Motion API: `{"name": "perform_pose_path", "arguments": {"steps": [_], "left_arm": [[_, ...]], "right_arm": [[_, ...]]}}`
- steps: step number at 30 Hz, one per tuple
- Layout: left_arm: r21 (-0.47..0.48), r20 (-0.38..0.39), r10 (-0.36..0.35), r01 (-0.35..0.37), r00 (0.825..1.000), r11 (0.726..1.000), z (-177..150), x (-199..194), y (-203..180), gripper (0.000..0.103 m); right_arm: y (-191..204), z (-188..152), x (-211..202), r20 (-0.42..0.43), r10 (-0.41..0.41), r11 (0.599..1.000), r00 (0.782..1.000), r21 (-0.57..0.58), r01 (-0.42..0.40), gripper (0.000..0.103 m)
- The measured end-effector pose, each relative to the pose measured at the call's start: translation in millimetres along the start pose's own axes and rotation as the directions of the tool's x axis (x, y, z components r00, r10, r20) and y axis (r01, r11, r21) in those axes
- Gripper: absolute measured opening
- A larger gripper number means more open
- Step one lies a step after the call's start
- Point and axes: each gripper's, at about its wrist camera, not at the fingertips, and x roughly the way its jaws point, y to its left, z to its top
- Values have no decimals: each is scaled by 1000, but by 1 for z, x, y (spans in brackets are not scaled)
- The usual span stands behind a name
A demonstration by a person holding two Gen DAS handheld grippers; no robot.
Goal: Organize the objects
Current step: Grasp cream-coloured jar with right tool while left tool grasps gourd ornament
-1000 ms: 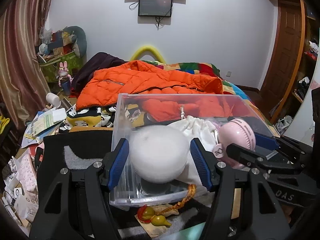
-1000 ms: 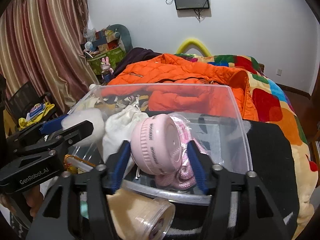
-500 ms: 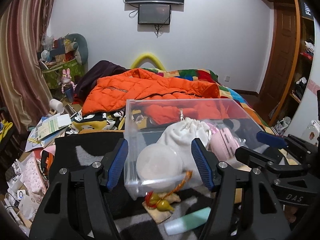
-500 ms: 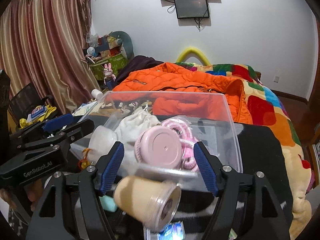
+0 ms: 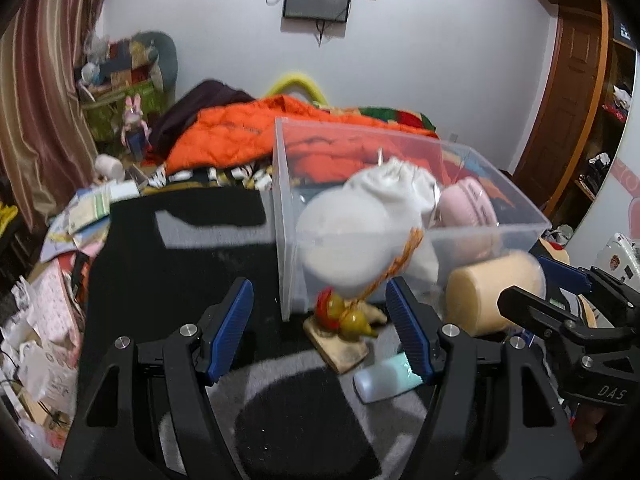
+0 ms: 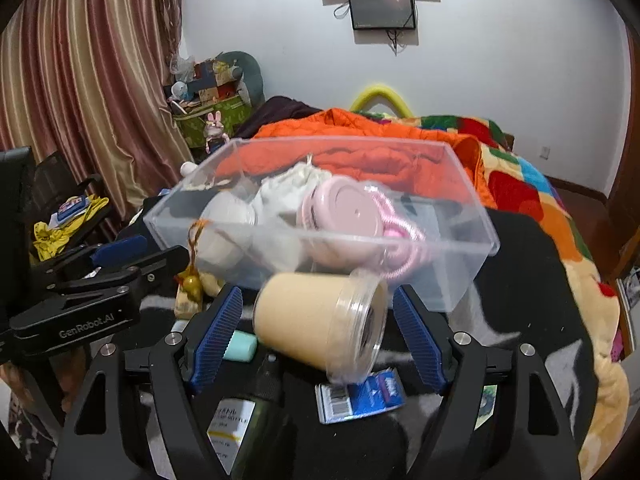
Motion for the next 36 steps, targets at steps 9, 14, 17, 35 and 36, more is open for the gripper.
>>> {"name": "perform_pose_path", "arguments": {"steps": [9, 14, 17, 35, 36], "left_arm": [[2, -67, -16, 16, 998, 1000, -3, 15, -5, 61], [-2, -94, -5, 5, 996, 1000, -4, 20, -7, 55], [-3, -86, 25, -26, 996, 1000, -5, 20, -7, 47], [-63, -26, -12, 10, 1000, 998, -19, 1, 3, 28], [-61, -22, -13, 11, 1000, 998, -19, 0, 2, 28]], "right_arm": [[-6, -8, 20, -61, 35, 998, 998, 47, -32, 76], [2, -9, 23, -73, 29, 999, 997, 28, -27, 77], [8, -12, 24, -67, 1, 1000, 998, 2, -1, 78], [0, -18, 5, 3, 18, 1000, 1000, 19, -18, 63], [0, -17, 3, 8, 19, 1000, 1000, 18, -19, 62]]}}
